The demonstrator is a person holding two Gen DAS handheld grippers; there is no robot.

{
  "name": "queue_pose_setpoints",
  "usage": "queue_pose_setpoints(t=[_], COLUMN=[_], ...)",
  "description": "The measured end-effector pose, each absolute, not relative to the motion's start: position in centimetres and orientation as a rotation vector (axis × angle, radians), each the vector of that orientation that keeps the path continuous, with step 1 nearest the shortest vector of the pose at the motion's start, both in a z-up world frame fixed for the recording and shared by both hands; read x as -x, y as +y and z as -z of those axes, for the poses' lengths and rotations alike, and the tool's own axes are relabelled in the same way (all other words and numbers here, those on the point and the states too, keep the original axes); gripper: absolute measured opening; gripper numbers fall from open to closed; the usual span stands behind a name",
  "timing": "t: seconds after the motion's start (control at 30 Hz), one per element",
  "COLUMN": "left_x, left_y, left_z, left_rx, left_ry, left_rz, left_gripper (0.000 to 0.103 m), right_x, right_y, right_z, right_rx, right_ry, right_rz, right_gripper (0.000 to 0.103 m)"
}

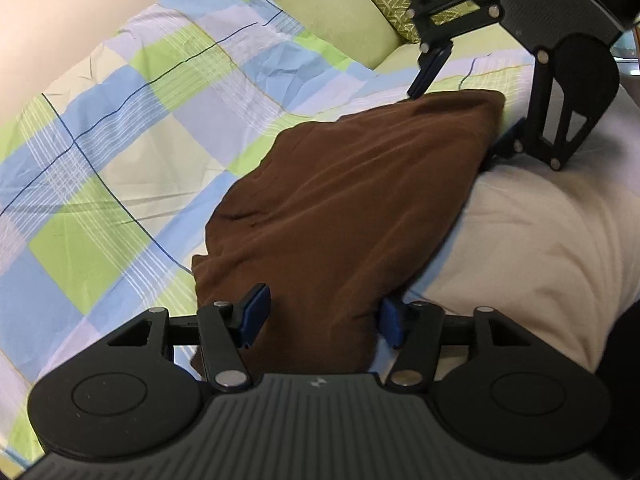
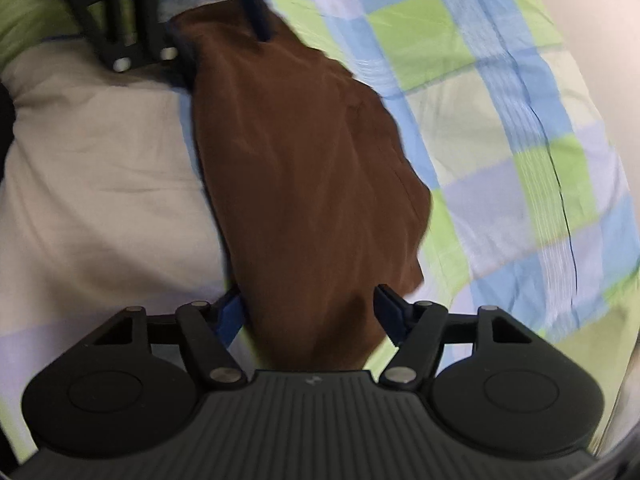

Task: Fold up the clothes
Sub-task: 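Grasp one end of the folded shorts with the left gripper while the right gripper grasps the other end, then lift the brown shorts with both grippers and carry them to the navy stack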

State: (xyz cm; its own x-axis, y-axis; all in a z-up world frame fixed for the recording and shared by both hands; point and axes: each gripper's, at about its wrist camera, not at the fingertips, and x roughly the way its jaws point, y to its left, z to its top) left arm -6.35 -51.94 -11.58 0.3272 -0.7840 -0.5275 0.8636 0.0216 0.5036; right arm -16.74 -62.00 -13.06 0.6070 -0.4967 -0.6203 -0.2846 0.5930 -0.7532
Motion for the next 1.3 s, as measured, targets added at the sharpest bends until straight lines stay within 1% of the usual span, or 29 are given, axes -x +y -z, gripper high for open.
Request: queue_pose_setpoints(t=[0.07,0.13,0.2,0.33,0.4,0.5,0.53,0.57,0.6,0.63,0.67,0.7,0.73,0.83,0.93,1.07,1.3], left_x=[6.0,5.8,5.7,6.9,8.0,8.3,8.2,8.1,8.1,8.0,8.0,7.9,7.5,6.8,6.2,6.1,6.9], left_y=[-51.1,-50.2,-50.0,-50.7,-51.2,-51.4,-51.4,-51.4,-51.4,-51.5,-51.5,-51.6,-51.8,-52.0,-51.7,-50.5,-48.3], left_z=[11.6,11.9,12.0,12.2,12.5,12.7,12.7,12.7,12.7,12.7,12.7,12.6,12.2,11.4,9.5,7.8,6.6], left_rx=[-0.902,-0.93,-0.927,-0.984,-1.061,-1.1,-1.101,-1.102,-1.103,-1.103,-1.1,-1.097,-1.096,-1.086,-1.086,-1.059,-1.043], left_ry=[0.093,0.077,0.075,0.032,-0.038,-0.054,-0.044,-0.035,-0.025,-0.015,-0.003,0.009,0.038,0.091,0.141,0.162,0.158], left_rz=[1.262,1.234,1.228,1.222,1.217,1.225,1.233,1.24,1.248,1.255,1.262,1.27,1.294,1.339,1.39,1.424,1.459], left_gripper=[0.061,0.061,0.059,0.044,0.041,0.037,0.033,0.026,0.024,0.02,0.016,0.015,0.014,0.012,0.011,0.011,0.011], right_x=[17.2,17.7,18.2,17.7,17.5,17.5,17.5,17.6,17.7,17.7,17.8,17.9,17.9,18.4,18.8,19.8,21.6], right_y=[-62.2,-62.5,-62.7,-62.1,-61.9,-62.1,-62.2,-62.3,-62.2,-62.2,-62.1,-62.0,-62.1,-61.9,-61.3,-59.9,-57.5], right_z=[13.1,13.2,13.7,14.5,14.7,14.6,14.6,14.6,14.7,14.8,14.9,15.1,15.2,15.5,14.5,12.4,11.6], right_rx=[0.989,1.005,1.007,1.033,1.042,1.019,1.008,0.998,0.995,0.996,0.998,0.995,0.99,0.99,0.997,1.004,1.027], right_ry=[0.953,0.959,0.966,0.973,0.978,0.979,0.976,0.974,0.973,0.972,0.97,0.969,0.967,0.946,0.932,0.934,0.975], right_rz=[0.145,0.153,0.166,0.171,0.167,0.168,0.171,0.174,0.173,0.171,0.168,0.166,0.164,0.166,0.18,0.179,0.167], right_gripper=[0.063,0.056,0.053,0.045,0.045,0.045,0.044,0.044,0.04,0.036,0.036,0.031,0.025,0.016,0.014,0.013,0.013])
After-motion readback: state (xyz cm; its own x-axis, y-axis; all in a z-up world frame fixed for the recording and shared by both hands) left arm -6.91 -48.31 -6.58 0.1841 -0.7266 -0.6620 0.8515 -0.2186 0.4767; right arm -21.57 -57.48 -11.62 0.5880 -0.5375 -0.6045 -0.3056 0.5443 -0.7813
